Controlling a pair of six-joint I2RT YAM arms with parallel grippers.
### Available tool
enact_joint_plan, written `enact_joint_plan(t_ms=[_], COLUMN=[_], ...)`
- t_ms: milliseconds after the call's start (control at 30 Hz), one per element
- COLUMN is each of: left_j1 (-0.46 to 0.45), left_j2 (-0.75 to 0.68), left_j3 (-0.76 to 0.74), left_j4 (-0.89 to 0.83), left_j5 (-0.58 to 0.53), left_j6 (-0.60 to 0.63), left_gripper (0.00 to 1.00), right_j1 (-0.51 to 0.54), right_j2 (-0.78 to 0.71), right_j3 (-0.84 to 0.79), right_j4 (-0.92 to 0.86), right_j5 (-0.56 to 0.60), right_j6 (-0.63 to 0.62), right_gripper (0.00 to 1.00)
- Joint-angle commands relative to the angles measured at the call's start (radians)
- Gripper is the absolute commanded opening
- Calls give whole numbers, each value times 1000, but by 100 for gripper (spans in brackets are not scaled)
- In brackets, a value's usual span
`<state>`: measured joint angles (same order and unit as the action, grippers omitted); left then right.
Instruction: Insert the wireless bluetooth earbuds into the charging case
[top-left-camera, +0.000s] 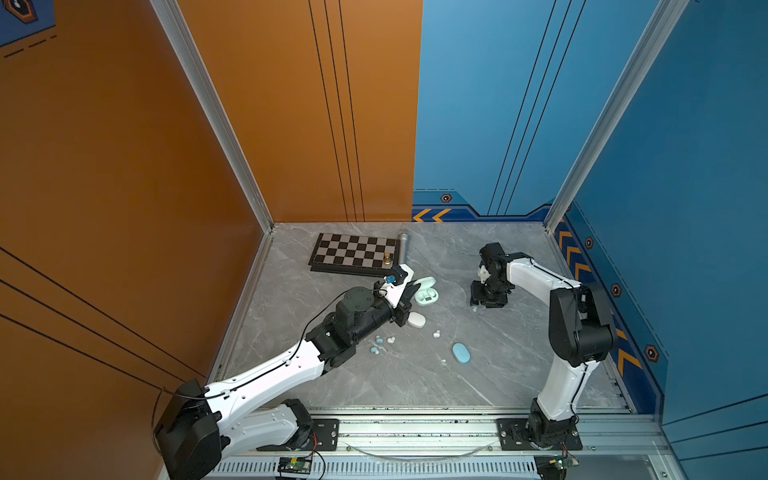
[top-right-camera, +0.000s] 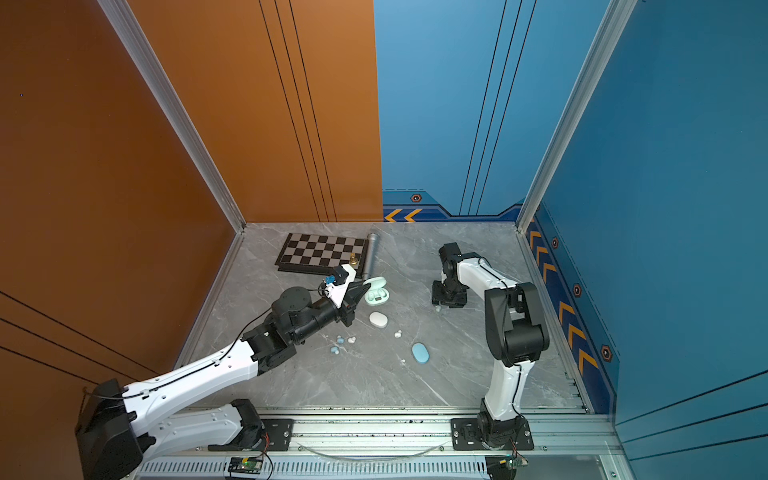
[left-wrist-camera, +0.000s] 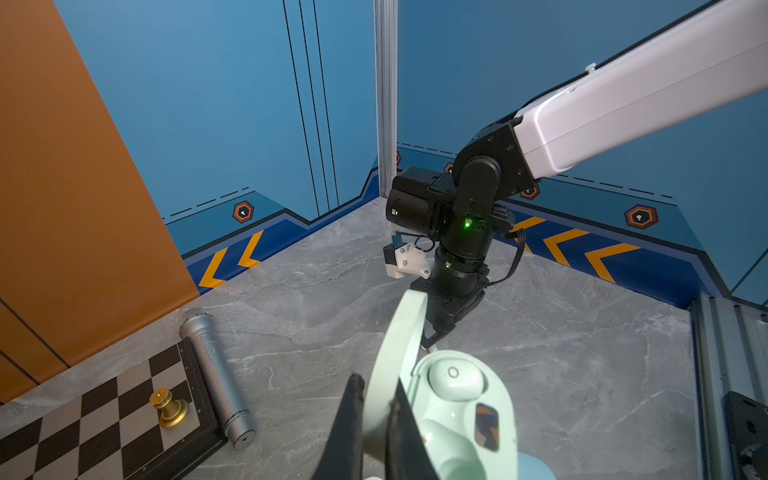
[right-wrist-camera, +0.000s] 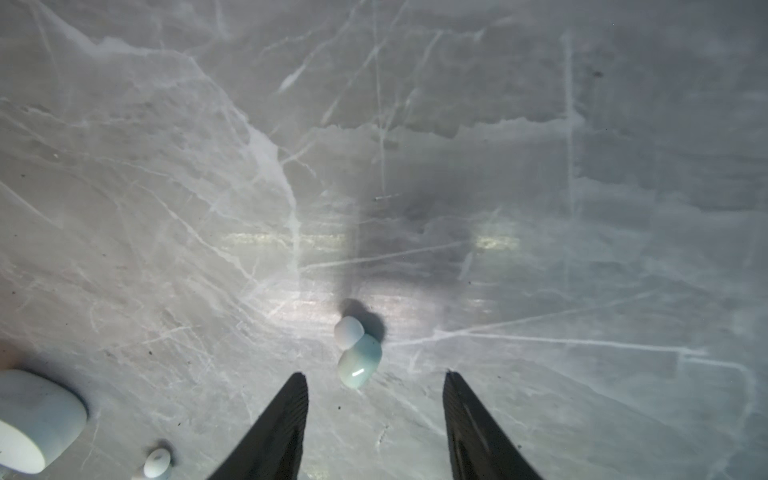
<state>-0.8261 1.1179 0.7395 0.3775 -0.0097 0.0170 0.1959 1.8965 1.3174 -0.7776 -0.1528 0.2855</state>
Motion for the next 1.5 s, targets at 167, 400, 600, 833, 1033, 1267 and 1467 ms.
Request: enact_joint_plan(t_ms=[167,400,600,833,1033,1267,1467], left_j1=[-7,-10,-8,-10,-10,-5,-6], left_j2=[-26,-36,-43,-58,-84,-98,-99], left_j3=[-18,-22,-20,-18,-18,-18,-9], left_j4=[26,21,21,7,-21,-38,-54], left_j5=[-44,-55,-62,-68,-76,-76,-73], left_j6=[-17,-16,-16,-11,4,13,11], left_gripper=[0,0,0,0,0,0,0], right_j1=[13,52,84,108,109,108,113], right_j2=[57,62,73,62,-24,-81,10], right_j3=[25,17,19,44,61,93,175], right_j4=[-4,5,11,23,-13,-45,-78], right_j5=[-78,-111,-149,-196,-232,-29,88], right_j6=[78,118,153,127,-4,-200,-306], right_gripper=[58,57,55,52,48,47,47])
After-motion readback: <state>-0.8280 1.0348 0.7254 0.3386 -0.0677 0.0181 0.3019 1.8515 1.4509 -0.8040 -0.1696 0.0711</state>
